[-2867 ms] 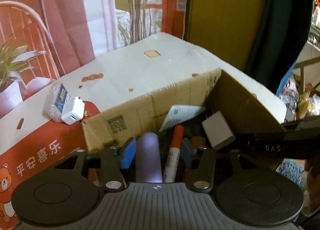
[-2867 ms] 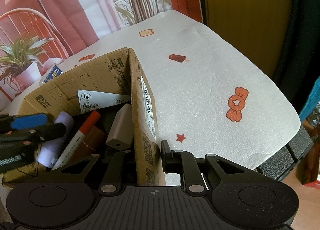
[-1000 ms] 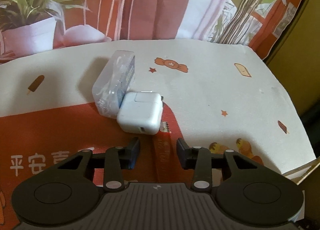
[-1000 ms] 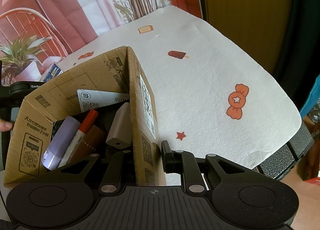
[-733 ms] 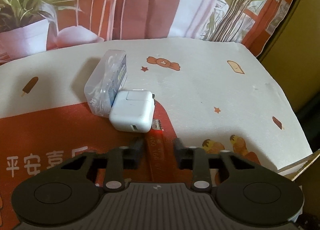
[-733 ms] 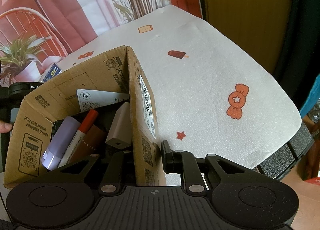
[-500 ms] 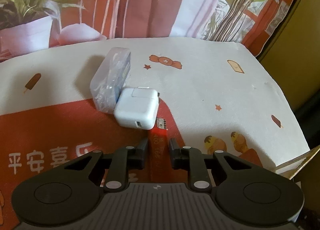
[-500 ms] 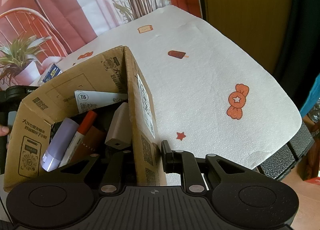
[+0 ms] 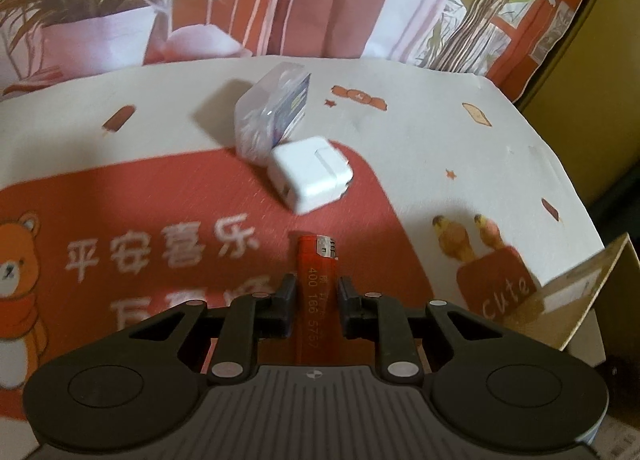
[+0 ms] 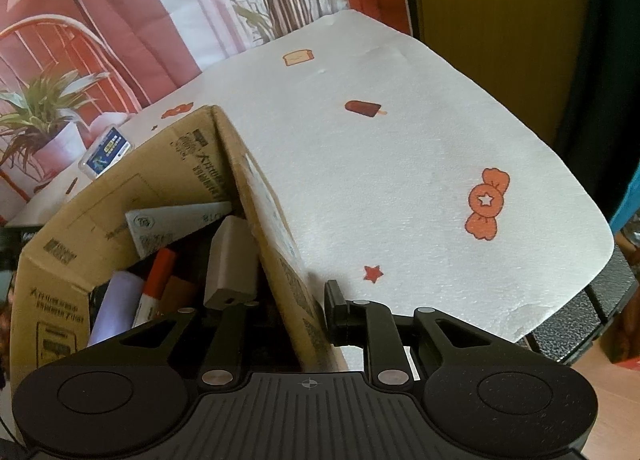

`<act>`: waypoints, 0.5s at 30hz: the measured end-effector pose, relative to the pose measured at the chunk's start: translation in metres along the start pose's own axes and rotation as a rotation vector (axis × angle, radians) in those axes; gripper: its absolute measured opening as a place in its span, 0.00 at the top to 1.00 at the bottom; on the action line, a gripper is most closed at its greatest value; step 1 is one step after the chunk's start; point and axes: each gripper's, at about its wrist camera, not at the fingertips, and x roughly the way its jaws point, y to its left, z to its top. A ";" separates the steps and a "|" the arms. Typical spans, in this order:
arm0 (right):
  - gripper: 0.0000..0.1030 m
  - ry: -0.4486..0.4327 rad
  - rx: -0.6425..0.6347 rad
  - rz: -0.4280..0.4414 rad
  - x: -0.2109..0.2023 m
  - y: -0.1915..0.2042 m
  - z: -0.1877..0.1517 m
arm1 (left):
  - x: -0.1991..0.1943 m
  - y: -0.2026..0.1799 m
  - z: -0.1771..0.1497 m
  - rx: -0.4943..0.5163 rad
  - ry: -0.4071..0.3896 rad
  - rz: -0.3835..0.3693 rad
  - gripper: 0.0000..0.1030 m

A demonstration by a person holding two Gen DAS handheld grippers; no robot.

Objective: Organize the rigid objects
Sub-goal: 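Lift the lighter with the left gripper and carry it toward the box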

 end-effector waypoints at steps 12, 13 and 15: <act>0.81 -0.012 0.017 -0.010 0.000 0.000 -0.001 | -0.031 0.015 -0.035 0.055 -0.008 0.062 0.78; 0.81 -0.015 0.019 -0.014 0.000 0.000 -0.001 | -0.034 0.016 -0.037 0.050 -0.007 0.068 0.78; 0.81 -0.017 0.020 -0.022 -0.001 0.000 -0.001 | -0.039 0.016 -0.043 0.041 -0.006 0.076 0.77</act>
